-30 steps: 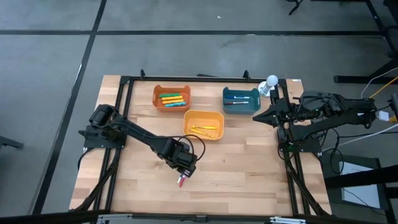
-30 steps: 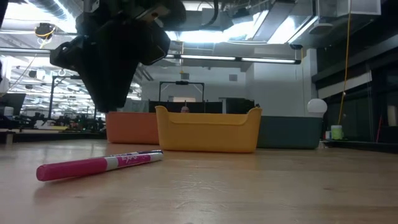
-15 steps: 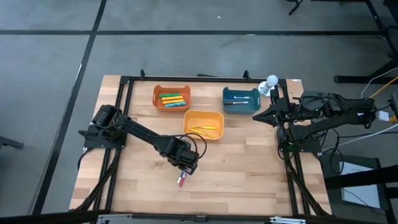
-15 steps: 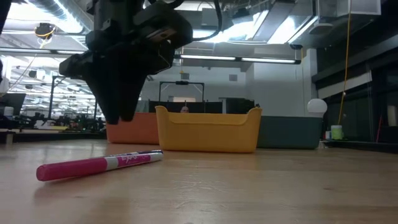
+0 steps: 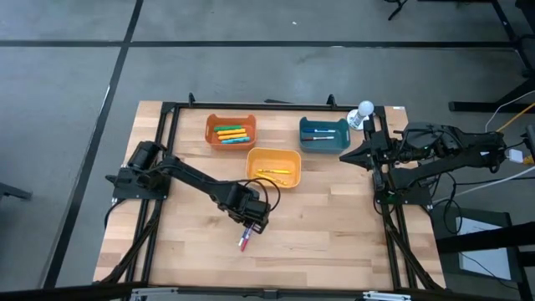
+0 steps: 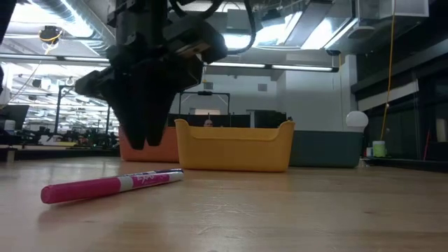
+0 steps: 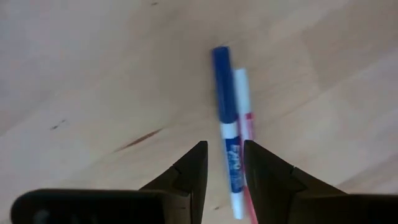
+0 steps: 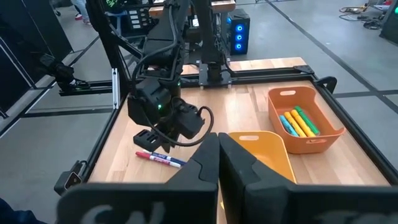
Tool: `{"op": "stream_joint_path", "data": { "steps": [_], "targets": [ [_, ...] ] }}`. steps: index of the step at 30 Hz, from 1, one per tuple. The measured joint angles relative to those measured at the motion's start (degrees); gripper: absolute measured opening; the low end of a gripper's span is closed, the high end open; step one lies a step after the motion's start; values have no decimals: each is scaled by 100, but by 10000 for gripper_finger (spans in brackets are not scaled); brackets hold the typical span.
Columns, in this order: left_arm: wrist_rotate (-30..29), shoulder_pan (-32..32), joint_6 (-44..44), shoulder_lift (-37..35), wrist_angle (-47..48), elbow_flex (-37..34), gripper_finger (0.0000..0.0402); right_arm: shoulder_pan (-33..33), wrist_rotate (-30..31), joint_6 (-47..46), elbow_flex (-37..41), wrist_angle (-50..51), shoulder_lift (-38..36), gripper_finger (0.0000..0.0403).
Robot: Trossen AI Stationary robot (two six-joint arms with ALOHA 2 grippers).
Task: Pick & Place Markers
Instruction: Put the blue marker pen into the blue bin
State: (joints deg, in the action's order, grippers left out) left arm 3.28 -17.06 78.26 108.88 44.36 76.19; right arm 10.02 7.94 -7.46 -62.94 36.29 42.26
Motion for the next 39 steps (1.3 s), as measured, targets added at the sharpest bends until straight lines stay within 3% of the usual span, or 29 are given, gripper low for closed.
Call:
{"op": "stream_joint_path", "data": {
  "steps": [8,39],
  "targets": [
    [207,-11,-12,212,-249,-3,96,0,0,-5,0,0,-2,0],
    [77,2,-53,207,-244,-288,95,0,59,19,0,0,-2,0]
  ]
}}
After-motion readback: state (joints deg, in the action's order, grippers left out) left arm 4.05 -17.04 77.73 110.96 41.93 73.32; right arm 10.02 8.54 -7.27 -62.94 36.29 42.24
